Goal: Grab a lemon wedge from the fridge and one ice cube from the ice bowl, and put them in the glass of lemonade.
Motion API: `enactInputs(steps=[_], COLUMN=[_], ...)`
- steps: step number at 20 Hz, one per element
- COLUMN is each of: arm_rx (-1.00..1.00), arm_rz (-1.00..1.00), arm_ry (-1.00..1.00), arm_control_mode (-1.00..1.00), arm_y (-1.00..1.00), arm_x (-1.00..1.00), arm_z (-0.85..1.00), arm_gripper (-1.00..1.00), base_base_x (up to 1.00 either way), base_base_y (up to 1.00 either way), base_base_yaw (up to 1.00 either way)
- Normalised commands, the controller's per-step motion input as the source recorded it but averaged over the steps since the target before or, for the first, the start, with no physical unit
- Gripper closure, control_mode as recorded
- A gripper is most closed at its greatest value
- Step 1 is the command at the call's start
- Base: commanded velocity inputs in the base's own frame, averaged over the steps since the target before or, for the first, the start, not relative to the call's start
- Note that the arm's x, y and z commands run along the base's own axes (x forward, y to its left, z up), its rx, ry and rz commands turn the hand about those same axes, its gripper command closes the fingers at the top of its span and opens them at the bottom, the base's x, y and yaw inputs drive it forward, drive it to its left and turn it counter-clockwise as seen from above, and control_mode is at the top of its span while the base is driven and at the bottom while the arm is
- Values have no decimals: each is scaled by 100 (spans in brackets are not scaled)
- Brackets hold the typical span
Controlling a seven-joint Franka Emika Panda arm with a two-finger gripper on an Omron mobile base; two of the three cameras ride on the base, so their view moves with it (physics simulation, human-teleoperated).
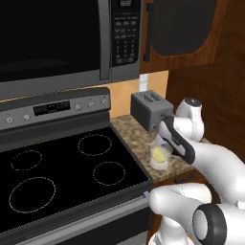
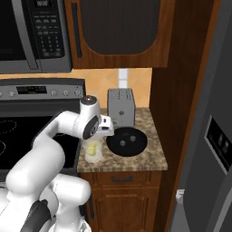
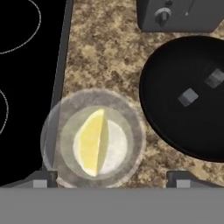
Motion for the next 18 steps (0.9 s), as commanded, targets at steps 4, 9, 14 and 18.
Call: enactInputs(steps=[4,9,14,18], arm_rx=[2,-2,-4,2], arm_rz=[0,-1,-4,-5], arm_ry=[0,10,28,15], arm_control_mode=[-100,-100,-100,-100], arm_y=[-55,-70,-39,-4], arm_x=[4,67,77,21], arm_z=[0,7,20,-31], arm_gripper=[-100,-100,-100,-100], base_base_x=[0,0,0,0], base_base_y=[0,0,0,0], base_base_yaw=[0,0,0,0])
